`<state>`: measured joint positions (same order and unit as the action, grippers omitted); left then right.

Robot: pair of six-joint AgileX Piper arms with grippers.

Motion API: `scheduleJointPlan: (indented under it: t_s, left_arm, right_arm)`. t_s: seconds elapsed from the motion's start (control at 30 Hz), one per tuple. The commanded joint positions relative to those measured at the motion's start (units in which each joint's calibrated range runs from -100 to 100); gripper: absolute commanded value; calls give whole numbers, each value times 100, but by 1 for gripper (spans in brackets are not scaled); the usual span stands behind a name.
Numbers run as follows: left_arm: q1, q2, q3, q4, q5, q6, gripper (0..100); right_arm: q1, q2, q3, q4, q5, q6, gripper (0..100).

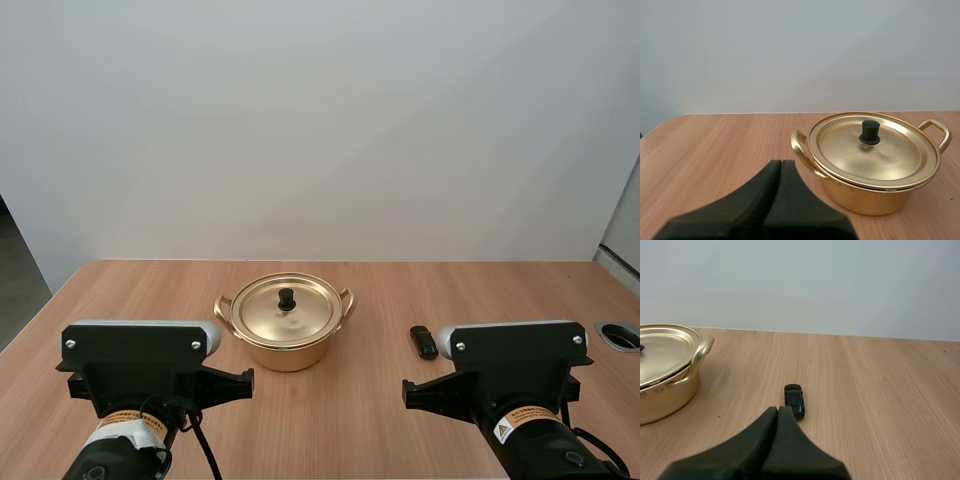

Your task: Open the pot, put the car inside, and close it

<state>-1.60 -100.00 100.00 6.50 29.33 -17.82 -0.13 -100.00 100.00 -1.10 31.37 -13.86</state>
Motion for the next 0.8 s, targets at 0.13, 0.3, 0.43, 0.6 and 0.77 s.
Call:
scheduleJointPlan:
  t_s: [0.13, 0.3, 0.43, 0.6, 0.77]
  left_arm:
    - [1, 0, 0, -2, -3, -2, 0]
    - [1, 0, 0, -2, -3, -2, 0]
    - [1, 0, 0, -2, -3, -2, 0]
    - [1, 0, 0, -2, -3, -2, 0]
    - [1, 0, 0, 148, -340, 225, 0]
  right_arm:
    - [-5, 0, 0, -2, 3, 4, 0]
    - [-5, 0, 0, -2, 3, 4, 0]
    - [-5, 0, 0, -2, 3, 4, 0]
    - [-5, 0, 0, 750, -139, 45, 0]
    - [-5, 0, 0, 1052, -256, 45, 0]
